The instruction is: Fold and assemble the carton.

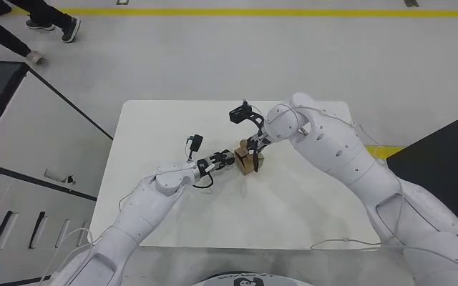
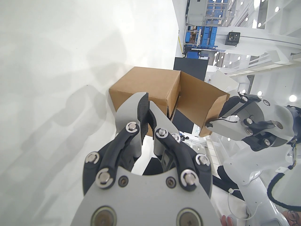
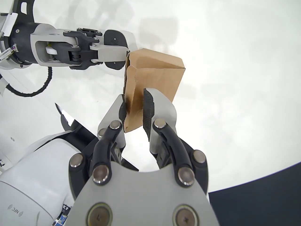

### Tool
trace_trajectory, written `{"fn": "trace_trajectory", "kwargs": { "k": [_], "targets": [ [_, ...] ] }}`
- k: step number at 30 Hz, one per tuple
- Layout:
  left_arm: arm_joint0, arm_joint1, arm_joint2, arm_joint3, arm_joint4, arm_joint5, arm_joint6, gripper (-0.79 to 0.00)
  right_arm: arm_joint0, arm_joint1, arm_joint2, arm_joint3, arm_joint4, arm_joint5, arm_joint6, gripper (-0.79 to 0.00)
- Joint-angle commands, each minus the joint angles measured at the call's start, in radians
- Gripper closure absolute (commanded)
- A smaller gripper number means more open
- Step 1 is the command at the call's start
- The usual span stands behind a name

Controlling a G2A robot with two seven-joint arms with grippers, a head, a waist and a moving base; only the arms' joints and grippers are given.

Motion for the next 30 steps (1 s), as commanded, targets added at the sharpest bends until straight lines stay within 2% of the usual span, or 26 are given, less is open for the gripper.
{"fn": "trace_trajectory", "kwargs": {
  "k": [1,10,17,22,30],
  "targets": [
    [0.0,0.0,0.0,0.0,0.0,0.0,0.0,0.0,0.002,-0.005,-0.004,0.007,0.003,0.0,0.0,-0.154],
    [0.0,0.0,0.0,0.0,0.0,0.0,0.0,0.0,0.006,-0.027,-0.035,0.03,-0.026,0.008,-0.015,-0.126],
    [0.0,0.0,0.0,0.0,0.0,0.0,0.0,0.0,0.01,-0.044,-0.053,0.042,-0.052,0.013,-0.019,-0.074],
    [0.0,0.0,0.0,0.0,0.0,0.0,0.0,0.0,0.016,-0.053,-0.067,0.042,-0.09,0.016,-0.019,-0.182],
    [0.0,0.0,0.0,0.0,0.0,0.0,0.0,0.0,0.02,-0.062,-0.074,0.027,-0.135,0.013,0.011,-0.249]
  ]
}}
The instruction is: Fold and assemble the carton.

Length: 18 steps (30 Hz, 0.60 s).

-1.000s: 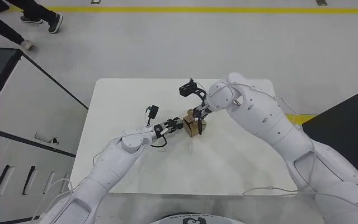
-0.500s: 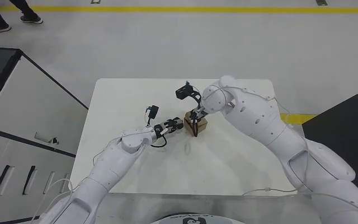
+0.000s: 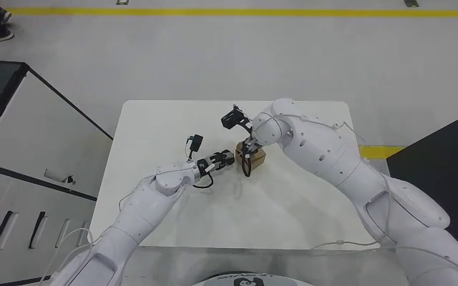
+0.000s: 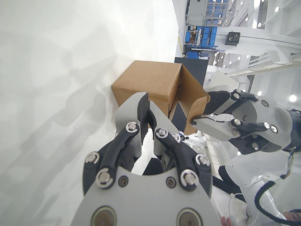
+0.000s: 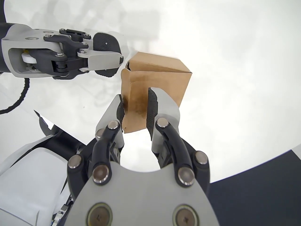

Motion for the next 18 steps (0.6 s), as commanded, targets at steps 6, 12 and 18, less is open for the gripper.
{"fn": "trace_trajectory", "kwargs": {
  "k": [6,12,18],
  "targets": [
    [0.0,0.0,0.0,0.0,0.0,0.0,0.0,0.0,-0.006,-0.004,0.004,-0.004,-0.015,-0.004,0.026,-0.299],
    [0.0,0.0,0.0,0.0,0.0,0.0,0.0,0.0,-0.01,-0.012,-0.001,0.001,-0.04,-0.004,0.03,-0.345],
    [0.0,0.0,0.0,0.0,0.0,0.0,0.0,0.0,-0.011,-0.021,-0.003,0.014,-0.061,-0.004,0.025,-0.228]
  ]
}}
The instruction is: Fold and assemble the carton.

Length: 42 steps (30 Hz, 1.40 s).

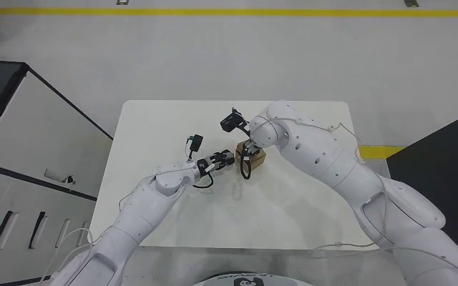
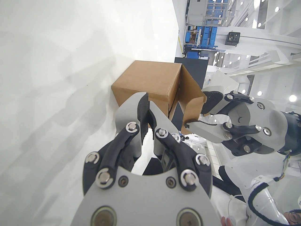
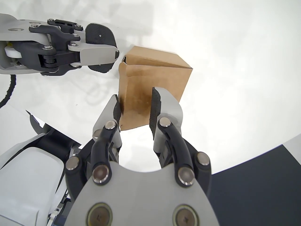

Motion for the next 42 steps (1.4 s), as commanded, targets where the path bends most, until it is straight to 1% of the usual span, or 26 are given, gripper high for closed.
{"fn": "trace_trajectory", "kwargs": {
  "k": [1,8,13,15,16,19,21,25,29,33,35,41,42],
  "targets": [
    [0.0,0.0,0.0,0.0,0.0,0.0,0.0,0.0,0.0,-0.003,0.002,0.005,-0.002,0.0,-0.002,-0.231],
    [0.0,0.0,0.0,0.0,0.0,0.0,0.0,0.0,-0.002,-0.012,0.008,0.019,-0.009,-0.004,-0.002,-0.2],
    [0.0,0.0,0.0,0.0,0.0,0.0,0.0,0.0,-0.004,-0.018,0.011,0.025,-0.018,-0.008,-0.003,-0.117],
    [0.0,0.0,0.0,0.0,0.0,0.0,0.0,0.0,-0.004,-0.02,0.011,0.027,-0.025,-0.007,-0.002,-0.117],
    [0.0,0.0,0.0,0.0,0.0,0.0,0.0,0.0,-0.005,-0.021,0.012,0.026,-0.027,-0.006,-0.001,-0.135],
    [0.0,0.0,0.0,0.0,0.0,0.0,0.0,0.0,-0.006,-0.024,0.013,0.022,-0.034,-0.007,0.001,-0.234],
    [0.0,0.0,0.0,0.0,0.0,0.0,0.0,0.0,-0.008,-0.026,0.012,0.018,-0.041,-0.007,0.006,-0.271],
    [0.0,0.0,0.0,0.0,0.0,0.0,0.0,0.0,-0.012,-0.03,0.01,0.012,-0.063,-0.006,0.013,-0.299],
    [0.0,0.0,0.0,0.0,0.0,0.0,0.0,0.0,-0.018,-0.033,0.009,0.007,-0.083,-0.006,0.016,-0.36],
    [0.0,0.0,0.0,0.0,0.0,0.0,0.0,0.0,-0.022,-0.036,0.007,0.005,-0.106,-0.004,0.018,-0.379],
    [0.0,0.0,0.0,0.0,0.0,0.0,0.0,0.0,-0.024,-0.038,0.007,0.004,-0.118,0.0,0.015,-0.36],
    [0.0,0.0,0.0,0.0,0.0,0.0,0.0,0.0,-0.031,-0.042,0.016,0.004,-0.136,0.003,0.015,-0.16],
    [0.0,0.0,0.0,0.0,0.0,0.0,0.0,0.0,-0.032,-0.043,0.018,0.004,-0.138,0.002,0.016,-0.145]
  ]
}}
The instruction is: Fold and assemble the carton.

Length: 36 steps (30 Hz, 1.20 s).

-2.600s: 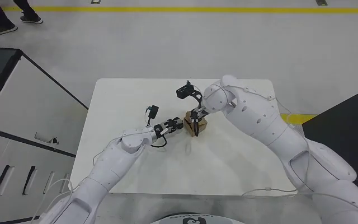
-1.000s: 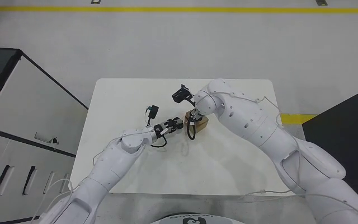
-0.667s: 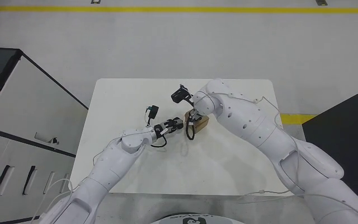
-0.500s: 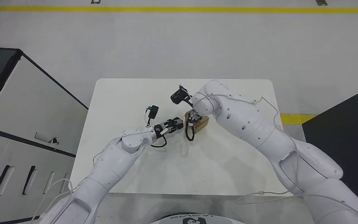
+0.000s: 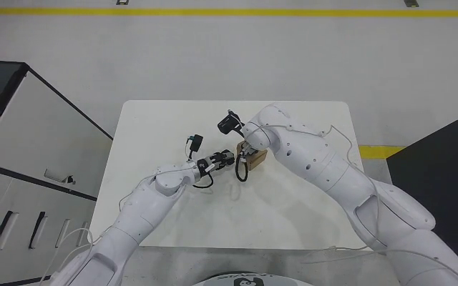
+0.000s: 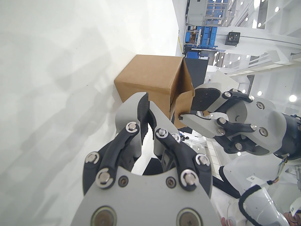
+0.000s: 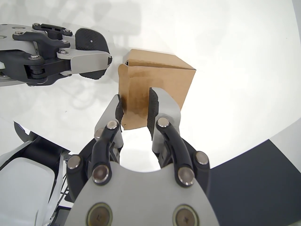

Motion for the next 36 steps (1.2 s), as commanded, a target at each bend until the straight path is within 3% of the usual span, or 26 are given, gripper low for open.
{"fn": "trace_trajectory", "kwargs": {
  "k": [1,10,13,15,19,24,26,28,29,30,33,36],
  "targets": [
    [0.0,0.0,0.0,0.0,0.0,0.0,0.0,0.0,-0.002,-0.001,0.004,0.001,-0.003,0.0,0.0,-0.142],
    [0.0,0.0,0.0,0.0,0.0,0.0,0.0,0.0,-0.011,-0.007,0.022,-0.003,-0.017,0.001,0.005,-0.092],
    [0.0,0.0,0.0,0.0,0.0,0.0,0.0,0.0,-0.014,-0.008,0.029,-0.008,-0.024,0.003,0.011,-0.117],
    [0.0,0.0,0.0,0.0,0.0,0.0,0.0,0.0,-0.016,-0.008,0.033,-0.011,-0.031,0.006,0.015,-0.274],
    [0.0,0.0,0.0,0.0,0.0,0.0,0.0,0.0,-0.024,-0.009,0.037,-0.016,-0.045,0.007,0.024,-0.459],
    [0.0,0.0,0.0,0.0,0.0,0.0,0.0,0.0,-0.031,-0.012,0.041,-0.014,-0.063,0.007,0.027,-0.579],
    [0.0,0.0,0.0,0.0,0.0,0.0,0.0,0.0,-0.033,-0.013,0.042,-0.013,-0.075,0.007,0.026,-0.582],
    [0.0,0.0,0.0,0.0,0.0,0.0,0.0,0.0,-0.035,-0.015,0.043,-0.011,-0.082,0.007,0.025,-0.496],
    [0.0,0.0,0.0,0.0,0.0,0.0,0.0,0.0,-0.036,-0.015,0.046,-0.011,-0.085,0.007,0.024,-0.379],
    [0.0,0.0,0.0,0.0,0.0,0.0,0.0,0.0,-0.036,-0.016,0.048,-0.009,-0.088,0.007,0.022,-0.351],
    [0.0,0.0,0.0,0.0,0.0,0.0,0.0,0.0,-0.04,-0.017,0.054,-0.007,-0.09,0.003,0.024,-0.36],
    [0.0,0.0,0.0,0.0,0.0,0.0,0.0,0.0,-0.042,-0.018,0.065,-0.005,-0.088,0.001,0.024,-0.443]
  ]
}}
